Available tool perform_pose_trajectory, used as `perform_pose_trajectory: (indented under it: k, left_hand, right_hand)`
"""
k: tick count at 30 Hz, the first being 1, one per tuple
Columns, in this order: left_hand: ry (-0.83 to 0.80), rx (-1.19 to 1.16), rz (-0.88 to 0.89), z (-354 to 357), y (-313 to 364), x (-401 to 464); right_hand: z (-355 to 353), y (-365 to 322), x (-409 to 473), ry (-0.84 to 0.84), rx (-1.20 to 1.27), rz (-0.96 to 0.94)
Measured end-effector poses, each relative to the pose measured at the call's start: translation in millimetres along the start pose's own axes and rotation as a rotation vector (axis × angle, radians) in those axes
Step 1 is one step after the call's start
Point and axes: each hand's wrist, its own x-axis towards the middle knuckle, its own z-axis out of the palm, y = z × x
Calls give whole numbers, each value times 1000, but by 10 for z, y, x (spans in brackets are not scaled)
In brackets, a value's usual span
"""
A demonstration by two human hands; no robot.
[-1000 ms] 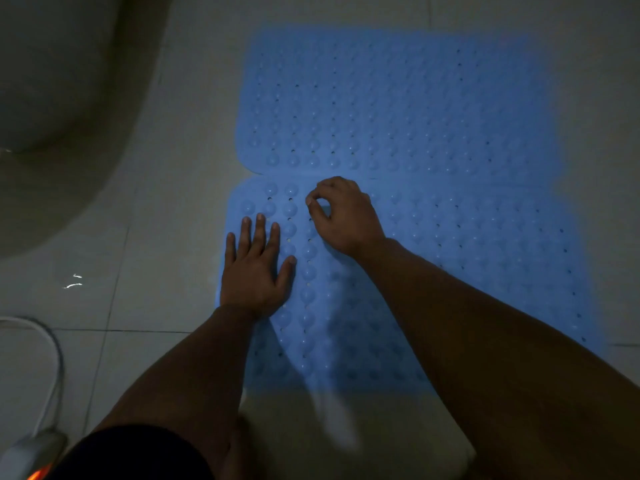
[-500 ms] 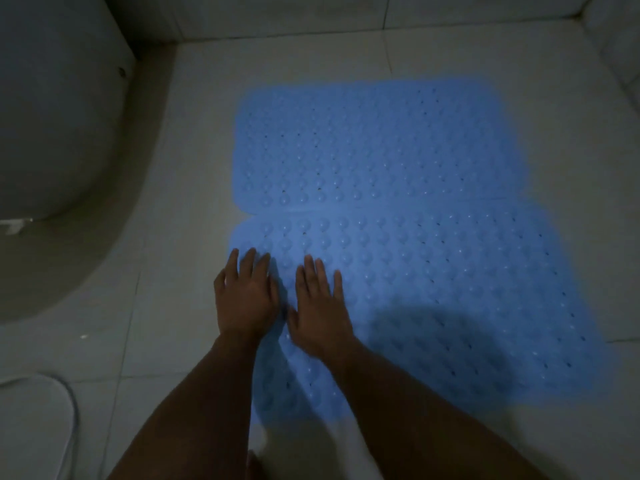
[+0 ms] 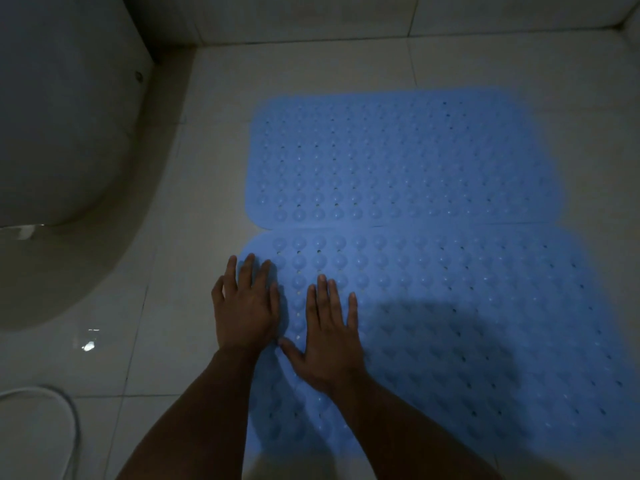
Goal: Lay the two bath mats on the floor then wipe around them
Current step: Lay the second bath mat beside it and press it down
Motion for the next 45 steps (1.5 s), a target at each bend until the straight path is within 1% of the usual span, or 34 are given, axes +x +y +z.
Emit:
perform_pose_trajectory:
  k: [3,5,7,8,10,12,14,16,18,21,23,26,29,32,36,38,41,42,43,45]
  left_hand:
    - [34,-29,-18,-40,10,9]
    - [47,-35,-27,-67,24,14]
    - [57,-42,-33,-116,56,-19]
    - [59,-46,-34,-125,85,-38]
    - [78,-61,-9,-127,217,-97]
    - [75,-90,36,-92,462,-168]
    - [42,-160,76,-33,734,-232]
    - [16,-241,124,62,991,-315]
    - [-7,-273,198,145,1209,-393]
    - [-92,-243,306,322,1476,-430]
    - [-143,-163,315,394,1562,-446]
    - [-173,-89,321,430,1599,-494]
    - [-162,-86,313,426,1614,-508]
    - [-180,-62,321,420,1606,-453]
    - [-251,-47,334,394,1599,-478]
    - [-351,-68,336,349,1615,-426]
    - [-583,-151,297,103,1621,-237]
    - [-602,-165,291,1,1601,-182]
    - [-560,-175,294,-73,1572,-151]
    - [-344,-169,299,-193,1514,-176]
  right_hand:
    - [-66,11,-11,-76,28,-9]
    - [-216,7,63,-187,38,-19]
    - [-525,34,267,-287,97,-3]
    - [-731,80,413,-302,166,23]
    - [-1107,276,652,-255,273,64]
    - [-1336,557,735,-166,290,84]
    - [-1391,815,701,-65,309,115]
    - [-1353,1012,620,48,349,105]
    - [-1287,1174,523,150,371,104]
    - [-1162,1380,436,222,333,109]
    - [-1065,1473,423,276,304,91]
    - [-918,1572,465,372,280,43]
    - [-838,1609,536,400,263,-1]
    - [-810,1605,592,409,276,-8]
    - [-826,1603,488,419,296,-6]
    - [-887,1608,415,375,308,25]
    - [-1003,1561,258,350,273,26]
    - [-1002,1537,204,347,255,19]
    - [-965,1508,147,328,231,18]
    - [-827,1437,-5,256,169,37]
